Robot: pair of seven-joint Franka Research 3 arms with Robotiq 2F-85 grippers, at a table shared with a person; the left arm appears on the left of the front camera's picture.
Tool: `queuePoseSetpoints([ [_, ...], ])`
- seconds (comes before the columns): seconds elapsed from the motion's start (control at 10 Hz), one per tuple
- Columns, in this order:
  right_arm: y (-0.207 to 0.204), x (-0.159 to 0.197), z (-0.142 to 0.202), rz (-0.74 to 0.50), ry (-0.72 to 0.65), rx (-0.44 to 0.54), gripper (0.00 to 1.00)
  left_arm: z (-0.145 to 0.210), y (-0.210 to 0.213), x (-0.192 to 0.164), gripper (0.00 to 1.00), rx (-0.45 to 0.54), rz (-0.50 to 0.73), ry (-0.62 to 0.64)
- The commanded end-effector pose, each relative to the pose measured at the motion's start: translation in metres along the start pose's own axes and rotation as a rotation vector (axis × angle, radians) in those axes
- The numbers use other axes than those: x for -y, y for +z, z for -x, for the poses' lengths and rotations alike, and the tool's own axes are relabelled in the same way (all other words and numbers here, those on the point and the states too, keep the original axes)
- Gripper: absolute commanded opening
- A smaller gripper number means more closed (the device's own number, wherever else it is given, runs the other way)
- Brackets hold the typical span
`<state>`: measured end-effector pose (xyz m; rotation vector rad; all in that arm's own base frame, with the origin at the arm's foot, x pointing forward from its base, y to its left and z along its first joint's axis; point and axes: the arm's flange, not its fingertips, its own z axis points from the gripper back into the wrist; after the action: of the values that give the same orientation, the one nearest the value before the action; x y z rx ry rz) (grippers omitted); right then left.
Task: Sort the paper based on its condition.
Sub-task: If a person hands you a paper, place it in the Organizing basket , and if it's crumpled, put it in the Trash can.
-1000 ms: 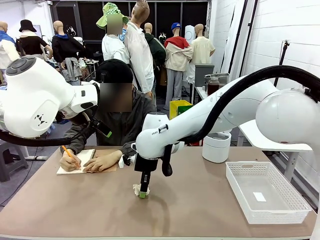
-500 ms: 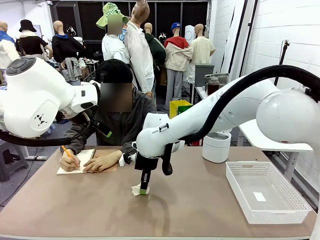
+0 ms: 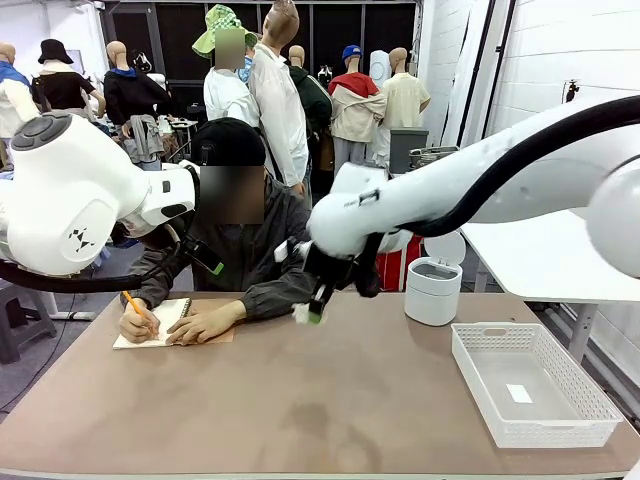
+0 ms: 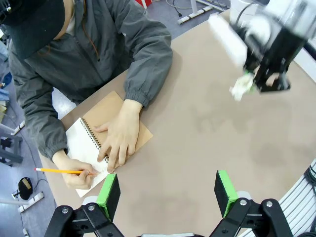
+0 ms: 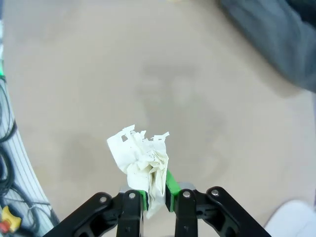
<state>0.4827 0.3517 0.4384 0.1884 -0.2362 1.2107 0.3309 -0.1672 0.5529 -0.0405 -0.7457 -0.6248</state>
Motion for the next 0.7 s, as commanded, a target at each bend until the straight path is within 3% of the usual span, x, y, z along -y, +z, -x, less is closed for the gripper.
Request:
queuePoseSetpoints([
  [0.0, 0.026, 0.006, 0.037, 0.093, -0.147, -0.002, 0.0, 0.001, -0.001, 0.0, 1.0, -0.001, -0.004, 0.002],
  [0.3, 0.061, 0.052, 0.072, 0.248, -0.407, -0.009, 0.0, 0.001, -0.001, 0.0, 1.0, -0.001, -0.004, 0.002],
  [0.5, 0.064, 0.054, 0.077, 0.266, -0.428, 0.013, 0.0, 0.001, -0.001, 0.0, 1.0, -0.001, -0.004, 0.002],
  [0.6, 0.061, 0.036, 0.074, 0.266, -0.376, 0.035, 0.0, 0.001, -0.001, 0.0, 1.0, -0.001, -0.004, 0.002],
])
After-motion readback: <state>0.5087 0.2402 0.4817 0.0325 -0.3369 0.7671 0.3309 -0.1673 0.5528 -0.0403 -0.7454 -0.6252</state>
